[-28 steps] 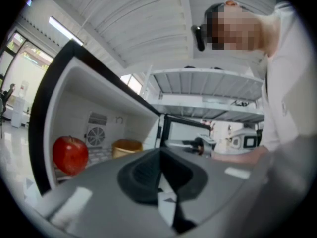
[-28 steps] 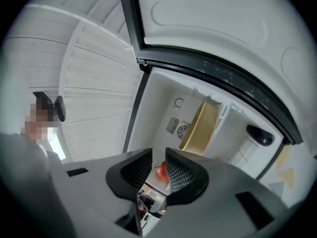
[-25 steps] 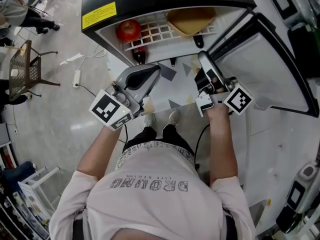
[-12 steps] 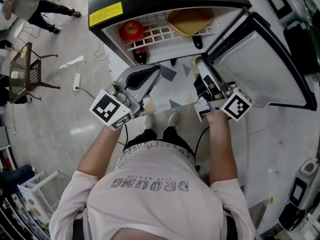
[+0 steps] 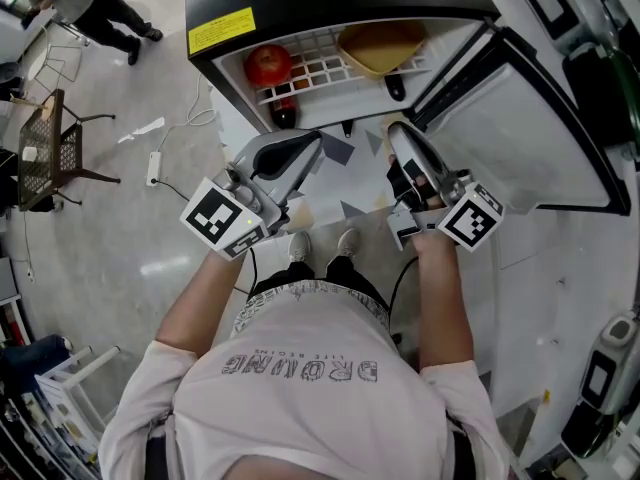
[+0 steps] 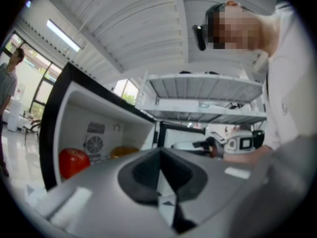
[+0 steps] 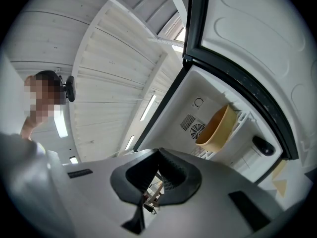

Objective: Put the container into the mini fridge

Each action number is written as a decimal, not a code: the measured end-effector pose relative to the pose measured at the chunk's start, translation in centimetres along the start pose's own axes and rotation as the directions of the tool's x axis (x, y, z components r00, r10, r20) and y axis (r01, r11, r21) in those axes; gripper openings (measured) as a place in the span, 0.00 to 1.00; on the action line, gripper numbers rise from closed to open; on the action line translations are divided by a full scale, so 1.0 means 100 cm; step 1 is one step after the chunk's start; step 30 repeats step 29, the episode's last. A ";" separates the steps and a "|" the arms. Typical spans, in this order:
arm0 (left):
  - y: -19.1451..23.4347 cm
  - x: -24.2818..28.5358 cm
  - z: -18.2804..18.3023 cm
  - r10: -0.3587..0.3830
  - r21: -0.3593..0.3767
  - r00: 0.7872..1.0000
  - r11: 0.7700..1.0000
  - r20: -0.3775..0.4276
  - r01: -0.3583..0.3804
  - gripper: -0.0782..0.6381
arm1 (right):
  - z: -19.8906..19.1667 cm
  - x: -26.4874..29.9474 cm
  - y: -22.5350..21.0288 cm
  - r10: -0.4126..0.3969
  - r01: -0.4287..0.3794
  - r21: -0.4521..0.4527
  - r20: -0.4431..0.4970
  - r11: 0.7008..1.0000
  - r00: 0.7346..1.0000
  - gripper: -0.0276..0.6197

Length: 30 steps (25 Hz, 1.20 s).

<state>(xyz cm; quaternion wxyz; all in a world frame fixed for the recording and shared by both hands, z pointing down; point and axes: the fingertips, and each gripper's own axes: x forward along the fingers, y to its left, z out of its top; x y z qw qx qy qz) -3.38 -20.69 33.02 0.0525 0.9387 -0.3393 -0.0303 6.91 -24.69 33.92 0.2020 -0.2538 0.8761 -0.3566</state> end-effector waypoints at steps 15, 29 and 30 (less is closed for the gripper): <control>0.001 -0.004 0.004 -0.022 0.003 1.000 1.000 0.004 0.022 0.12 | -0.004 0.002 0.018 -0.011 0.010 -0.083 -0.010 0.996 1.000 0.05; 0.004 -0.005 0.008 -0.036 0.007 0.999 0.999 0.004 0.036 0.12 | -0.004 0.007 0.027 -0.024 0.020 -0.151 -0.023 0.988 0.999 0.05; 0.004 -0.005 0.008 -0.036 0.007 0.999 0.999 0.004 0.036 0.12 | -0.004 0.007 0.027 -0.024 0.020 -0.151 -0.023 0.988 0.999 0.05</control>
